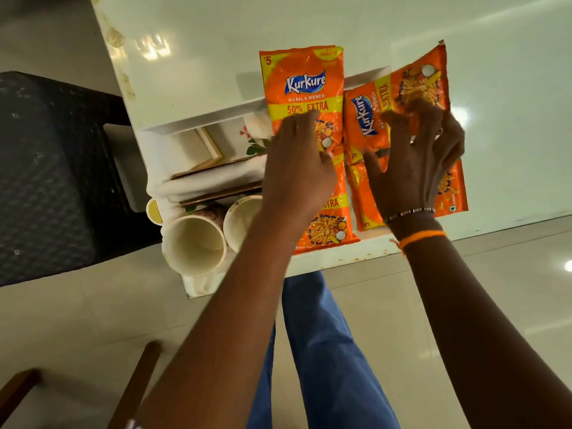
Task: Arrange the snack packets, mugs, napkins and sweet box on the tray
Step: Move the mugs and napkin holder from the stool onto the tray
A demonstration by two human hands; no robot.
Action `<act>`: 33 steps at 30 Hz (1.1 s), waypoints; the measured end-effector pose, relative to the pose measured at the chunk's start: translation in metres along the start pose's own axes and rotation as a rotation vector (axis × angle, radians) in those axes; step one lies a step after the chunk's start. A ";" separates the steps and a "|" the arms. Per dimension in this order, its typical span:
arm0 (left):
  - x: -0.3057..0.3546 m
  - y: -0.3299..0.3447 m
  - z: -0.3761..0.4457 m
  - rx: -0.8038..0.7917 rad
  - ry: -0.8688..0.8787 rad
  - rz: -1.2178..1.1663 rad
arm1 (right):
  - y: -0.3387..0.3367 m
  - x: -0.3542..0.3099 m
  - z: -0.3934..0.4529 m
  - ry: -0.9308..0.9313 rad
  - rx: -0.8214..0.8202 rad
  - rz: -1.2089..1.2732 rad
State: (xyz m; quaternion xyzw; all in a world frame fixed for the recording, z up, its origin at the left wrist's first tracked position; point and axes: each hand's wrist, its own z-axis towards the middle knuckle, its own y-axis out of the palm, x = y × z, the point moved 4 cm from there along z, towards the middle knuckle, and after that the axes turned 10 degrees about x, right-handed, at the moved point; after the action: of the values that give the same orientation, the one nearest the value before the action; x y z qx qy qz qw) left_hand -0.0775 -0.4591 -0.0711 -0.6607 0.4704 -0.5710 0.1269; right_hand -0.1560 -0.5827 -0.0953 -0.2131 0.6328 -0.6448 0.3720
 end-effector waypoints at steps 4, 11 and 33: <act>0.005 0.038 -0.046 -0.165 0.063 -0.009 | -0.003 0.014 -0.040 0.017 -0.049 0.003; -0.014 0.073 -0.075 -0.247 0.153 0.298 | 0.002 0.051 -0.048 0.207 -0.075 0.020; -0.037 0.046 -0.150 0.028 0.020 -0.286 | -0.025 0.066 -0.100 0.520 0.175 0.331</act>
State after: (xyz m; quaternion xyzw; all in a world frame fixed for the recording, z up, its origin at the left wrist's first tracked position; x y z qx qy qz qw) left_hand -0.2270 -0.3994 -0.0801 -0.7133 0.3648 -0.5964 0.0487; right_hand -0.2773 -0.5687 -0.0950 0.0977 0.6750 -0.6602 0.3145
